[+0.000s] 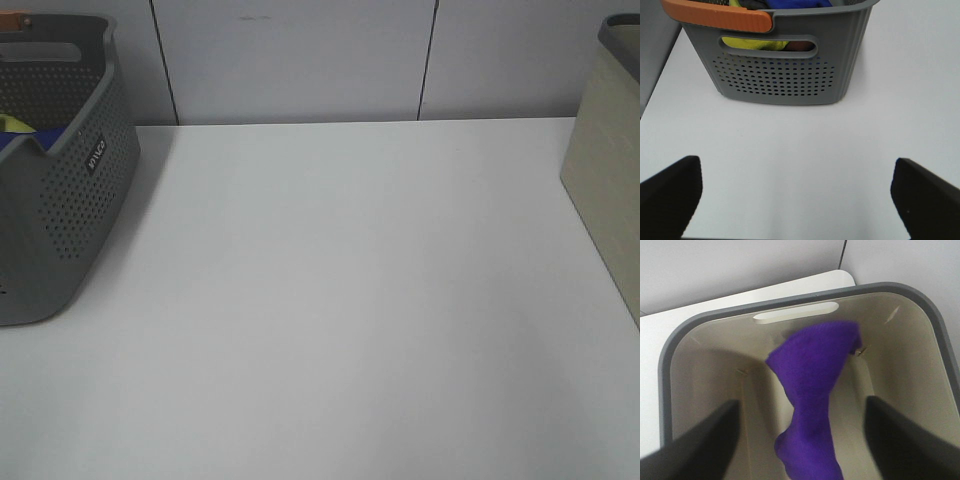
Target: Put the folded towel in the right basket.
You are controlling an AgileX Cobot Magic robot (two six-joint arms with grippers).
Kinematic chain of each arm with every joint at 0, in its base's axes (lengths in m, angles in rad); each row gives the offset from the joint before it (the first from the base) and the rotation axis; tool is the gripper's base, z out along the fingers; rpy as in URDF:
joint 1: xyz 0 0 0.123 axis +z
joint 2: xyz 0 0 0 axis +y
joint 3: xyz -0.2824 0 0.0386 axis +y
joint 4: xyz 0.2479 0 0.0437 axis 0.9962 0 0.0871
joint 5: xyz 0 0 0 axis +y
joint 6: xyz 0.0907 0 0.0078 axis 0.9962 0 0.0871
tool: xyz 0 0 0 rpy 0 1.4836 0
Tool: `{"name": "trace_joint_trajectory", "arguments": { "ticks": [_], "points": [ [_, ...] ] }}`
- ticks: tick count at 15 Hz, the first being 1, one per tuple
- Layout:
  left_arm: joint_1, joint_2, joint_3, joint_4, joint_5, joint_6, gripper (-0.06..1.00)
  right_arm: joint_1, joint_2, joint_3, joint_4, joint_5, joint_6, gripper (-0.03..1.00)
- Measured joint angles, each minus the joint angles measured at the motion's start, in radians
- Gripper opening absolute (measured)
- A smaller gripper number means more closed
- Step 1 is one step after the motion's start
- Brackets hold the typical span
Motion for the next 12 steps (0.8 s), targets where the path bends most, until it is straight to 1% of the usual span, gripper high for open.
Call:
{"name": "trace_joint_trajectory", "arguments": {
  "ticks": [1, 2, 4, 5, 6, 7, 8, 10, 12],
  "points": [
    [0.000, 0.000, 0.000, 0.000, 0.000, 0.000, 0.99, 0.000, 0.000, 0.000, -0.005, 0.000, -0.005, 0.84],
    [0.000, 0.000, 0.000, 0.000, 0.000, 0.000, 0.99, 0.000, 0.000, 0.000, -0.005, 0.000, -0.004, 0.94],
    [0.000, 0.000, 0.000, 0.000, 0.000, 0.000, 0.99, 0.000, 0.000, 0.000, 0.034, 0.000, -0.004, 0.97],
    [0.000, 0.000, 0.000, 0.000, 0.000, 0.000, 0.99, 0.003, 0.000, 0.000, 0.084, 0.000, -0.001, 0.98],
    [0.000, 0.000, 0.000, 0.000, 0.000, 0.000, 0.99, 0.025, -0.001, 0.000, 0.111, 0.000, 0.017, 0.98],
    [0.000, 0.000, 0.000, 0.000, 0.000, 0.000, 0.99, 0.128, -0.012, 0.000, 0.069, -0.002, 0.049, 0.98],
    [0.000, 0.000, 0.000, 0.000, 0.000, 0.000, 0.99, 0.181, -0.037, 0.022, 0.031, -0.003, 0.062, 0.98],
    [0.000, 0.000, 0.000, 0.000, 0.000, 0.000, 0.99, 0.240, -0.163, 0.165, 0.009, -0.006, 0.065, 0.98],
    [0.000, 0.000, 0.000, 0.000, 0.000, 0.000, 0.99, 0.247, -0.377, 0.398, 0.007, -0.011, 0.066, 0.97]
  ]
}}
